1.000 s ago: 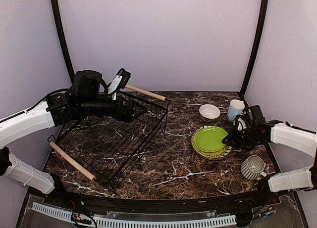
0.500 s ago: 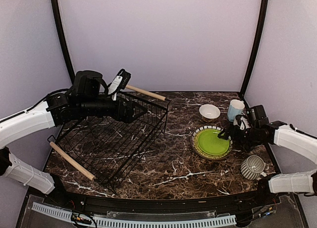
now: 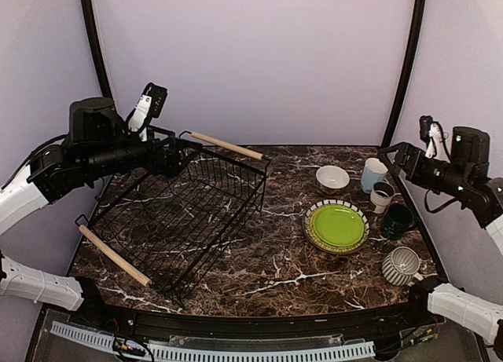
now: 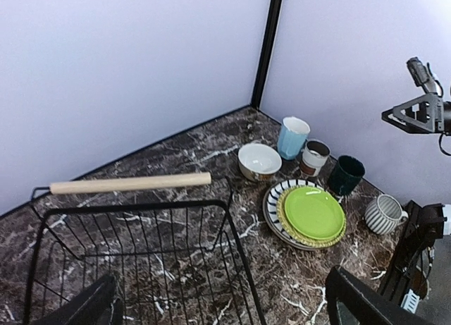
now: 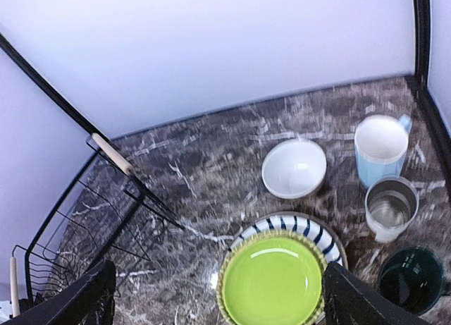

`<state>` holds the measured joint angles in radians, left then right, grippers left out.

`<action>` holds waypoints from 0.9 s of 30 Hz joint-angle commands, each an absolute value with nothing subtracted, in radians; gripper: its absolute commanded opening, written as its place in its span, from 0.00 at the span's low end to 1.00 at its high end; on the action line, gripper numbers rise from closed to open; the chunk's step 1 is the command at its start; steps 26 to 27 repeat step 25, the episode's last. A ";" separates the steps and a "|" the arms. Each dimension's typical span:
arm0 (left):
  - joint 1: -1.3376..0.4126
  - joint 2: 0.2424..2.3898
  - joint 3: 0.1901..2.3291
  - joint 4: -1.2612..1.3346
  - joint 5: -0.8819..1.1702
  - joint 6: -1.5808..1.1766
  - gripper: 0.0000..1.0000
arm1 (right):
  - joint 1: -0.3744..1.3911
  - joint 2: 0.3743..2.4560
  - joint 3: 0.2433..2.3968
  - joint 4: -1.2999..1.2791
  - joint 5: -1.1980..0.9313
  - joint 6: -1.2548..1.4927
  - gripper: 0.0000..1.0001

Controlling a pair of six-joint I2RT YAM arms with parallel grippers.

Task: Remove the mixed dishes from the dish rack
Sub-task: Reset both arms

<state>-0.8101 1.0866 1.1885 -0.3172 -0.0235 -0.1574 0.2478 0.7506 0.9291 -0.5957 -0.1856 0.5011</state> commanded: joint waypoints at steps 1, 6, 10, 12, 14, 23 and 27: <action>-0.808 0.941 1.211 -0.296 -0.129 -0.075 0.99 | 0.244 0.620 1.028 -0.585 -0.127 0.352 0.99; -0.809 0.799 1.140 -0.143 -0.170 -0.026 0.99 | 0.245 0.476 1.059 -0.508 -0.148 0.271 0.99; -0.809 0.698 1.094 -0.062 -0.202 0.008 0.99 | 0.244 0.386 1.058 -0.438 -0.169 0.241 0.99; -0.809 0.649 1.082 -0.039 -0.215 0.030 0.99 | 0.243 0.352 1.054 -0.411 -0.151 0.239 0.99; -0.810 0.621 1.075 -0.025 -0.224 0.040 0.99 | 0.244 0.325 1.055 -0.399 -0.130 0.238 0.99; -0.809 0.571 1.052 -0.020 -0.258 0.059 0.99 | 0.244 0.319 1.057 -0.399 -0.104 0.264 0.99; -0.809 0.569 1.045 -0.015 -0.258 0.056 0.99 | 0.244 0.347 1.072 -0.436 -0.112 0.260 0.99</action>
